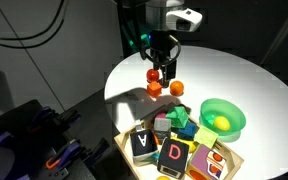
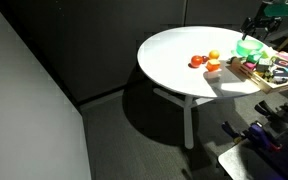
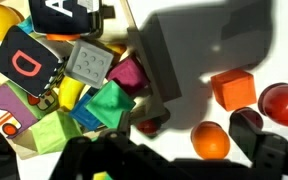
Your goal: Move the yellow cube to the tray
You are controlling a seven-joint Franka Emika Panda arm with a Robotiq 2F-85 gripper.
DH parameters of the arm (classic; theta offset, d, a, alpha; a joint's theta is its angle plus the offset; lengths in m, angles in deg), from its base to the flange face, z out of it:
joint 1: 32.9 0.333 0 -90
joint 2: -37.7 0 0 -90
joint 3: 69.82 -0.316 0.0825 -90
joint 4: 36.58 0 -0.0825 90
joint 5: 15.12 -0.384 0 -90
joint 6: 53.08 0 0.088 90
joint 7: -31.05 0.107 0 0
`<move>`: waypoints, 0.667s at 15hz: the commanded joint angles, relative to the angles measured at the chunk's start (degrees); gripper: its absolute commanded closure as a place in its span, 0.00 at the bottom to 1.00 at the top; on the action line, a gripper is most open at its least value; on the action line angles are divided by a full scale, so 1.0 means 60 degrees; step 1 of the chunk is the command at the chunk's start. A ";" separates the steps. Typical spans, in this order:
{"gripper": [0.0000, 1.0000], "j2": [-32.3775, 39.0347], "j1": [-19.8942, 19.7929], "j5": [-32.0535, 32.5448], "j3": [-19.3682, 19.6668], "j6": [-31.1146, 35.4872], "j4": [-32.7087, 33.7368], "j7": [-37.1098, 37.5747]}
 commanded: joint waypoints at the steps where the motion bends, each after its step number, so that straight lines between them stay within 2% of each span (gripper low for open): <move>1: 0.00 -0.0639 0.0236 0.0474 -0.0194 -0.0936 -0.0221 0.0005; 6: 0.00 -0.1047 0.0581 0.0977 -0.0562 -0.2232 -0.0193 0.0000; 10: 0.00 -0.1567 0.0819 0.1245 -0.0831 -0.2614 -0.0415 0.0130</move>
